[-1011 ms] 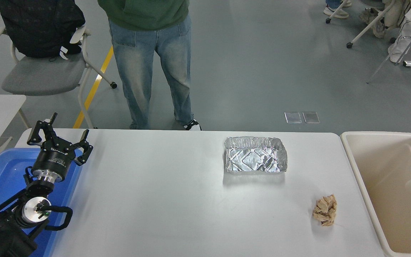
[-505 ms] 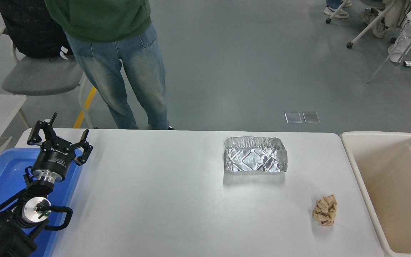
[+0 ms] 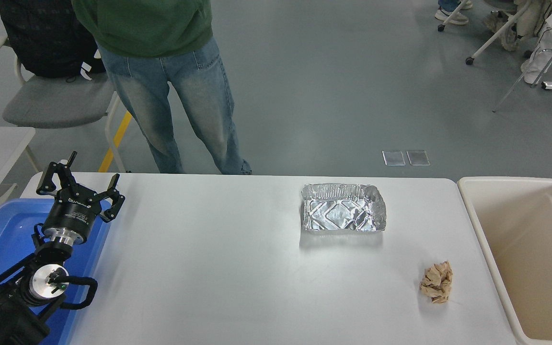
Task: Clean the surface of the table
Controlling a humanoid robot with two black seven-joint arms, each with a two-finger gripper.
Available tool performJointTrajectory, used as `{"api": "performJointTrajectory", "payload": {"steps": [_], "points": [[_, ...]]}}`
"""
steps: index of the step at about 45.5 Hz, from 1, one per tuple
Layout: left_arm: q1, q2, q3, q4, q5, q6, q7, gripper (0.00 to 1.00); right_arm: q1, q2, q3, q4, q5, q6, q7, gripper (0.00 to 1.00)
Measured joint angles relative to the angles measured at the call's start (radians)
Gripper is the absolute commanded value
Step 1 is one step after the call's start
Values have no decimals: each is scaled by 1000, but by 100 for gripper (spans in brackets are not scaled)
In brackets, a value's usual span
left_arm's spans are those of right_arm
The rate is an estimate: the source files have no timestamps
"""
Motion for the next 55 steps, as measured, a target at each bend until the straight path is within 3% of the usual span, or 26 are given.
{"api": "performJointTrajectory", "payload": {"steps": [12, 28, 39, 55], "points": [[0, 0, 0, 1, 0, 1, 0, 99, 39, -58, 67, 0, 178, 210, 0, 99], [0, 0, 0, 1, 0, 1, -1, 99, 93, -100, 191, 46, 243, 293, 1, 99], [-1, 0, 0, 1, 0, 1, -1, 99, 37, -213, 418, 337, 247, 315, 7, 99], [0, 0, 0, 1, 0, 1, -1, 99, -28, -324, 515, 728, 231, 344, 8, 99]]}}
